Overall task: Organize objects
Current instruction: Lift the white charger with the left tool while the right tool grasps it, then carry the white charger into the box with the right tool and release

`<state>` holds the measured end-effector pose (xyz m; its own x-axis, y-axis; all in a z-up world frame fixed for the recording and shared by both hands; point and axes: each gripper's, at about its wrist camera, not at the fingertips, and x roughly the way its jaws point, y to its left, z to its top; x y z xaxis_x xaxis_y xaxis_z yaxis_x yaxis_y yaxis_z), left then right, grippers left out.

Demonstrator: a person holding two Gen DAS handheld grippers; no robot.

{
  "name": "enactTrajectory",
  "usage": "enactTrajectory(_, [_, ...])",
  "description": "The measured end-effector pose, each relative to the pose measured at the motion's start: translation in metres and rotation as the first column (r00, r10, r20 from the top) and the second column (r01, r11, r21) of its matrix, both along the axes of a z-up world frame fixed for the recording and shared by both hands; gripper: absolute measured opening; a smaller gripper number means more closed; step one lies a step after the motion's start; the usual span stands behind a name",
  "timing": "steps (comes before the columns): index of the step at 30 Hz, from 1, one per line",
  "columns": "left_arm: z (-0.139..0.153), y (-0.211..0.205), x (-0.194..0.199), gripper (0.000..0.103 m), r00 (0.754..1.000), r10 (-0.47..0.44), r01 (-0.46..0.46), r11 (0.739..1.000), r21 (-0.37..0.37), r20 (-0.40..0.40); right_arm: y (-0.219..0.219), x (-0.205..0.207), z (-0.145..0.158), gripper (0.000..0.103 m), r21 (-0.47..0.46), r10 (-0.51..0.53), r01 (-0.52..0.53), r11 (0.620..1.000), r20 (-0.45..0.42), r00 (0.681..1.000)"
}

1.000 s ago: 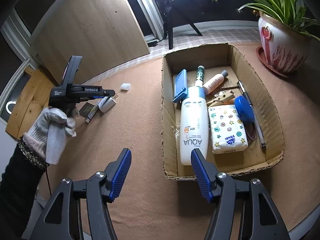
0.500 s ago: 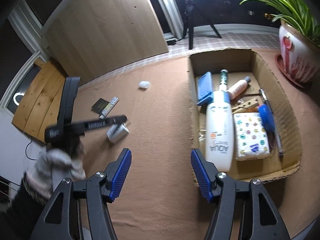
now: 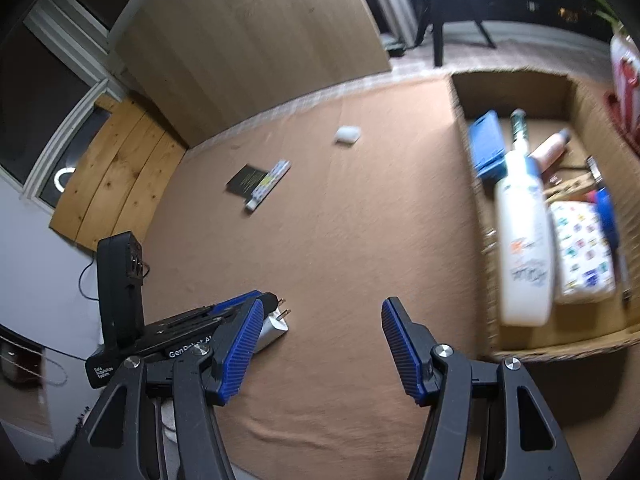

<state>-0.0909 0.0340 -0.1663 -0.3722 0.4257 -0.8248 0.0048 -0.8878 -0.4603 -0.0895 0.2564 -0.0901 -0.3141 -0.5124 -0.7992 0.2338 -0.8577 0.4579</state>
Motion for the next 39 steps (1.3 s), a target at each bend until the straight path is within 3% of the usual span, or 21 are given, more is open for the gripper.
enactTrajectory(7, [0.012,-0.026,0.013,0.037,0.999,0.038,-0.037,0.999,0.011,-0.031,-0.024,0.005,-0.029,0.046,-0.045,0.041,-0.037,0.998,0.113,0.993])
enactTrajectory(9, [0.014,-0.028,0.016,0.037,0.999,0.009,-0.009,1.000,0.000,-0.037,-0.028,0.005,-0.037,0.040,-0.069,0.048,-0.037,0.997,0.152,0.987])
enactTrajectory(18, [0.012,-0.013,0.036,0.035,0.990,-0.137,0.138,0.990,0.021,-0.043,-0.039,-0.001,-0.067,0.040,-0.158,0.038,0.008,0.987,0.285,0.958])
enactTrajectory(32, [0.011,0.017,0.048,0.034,0.972,-0.230,0.227,0.972,-0.060,-0.040,-0.054,-0.004,-0.079,0.040,-0.141,0.066,-0.022,0.990,0.316,0.947])
enactTrajectory(39, [0.014,0.026,0.052,0.037,0.970,-0.240,0.236,0.968,-0.083,-0.046,-0.053,0.001,-0.073,0.032,-0.112,0.049,-0.018,0.994,0.276,0.960])
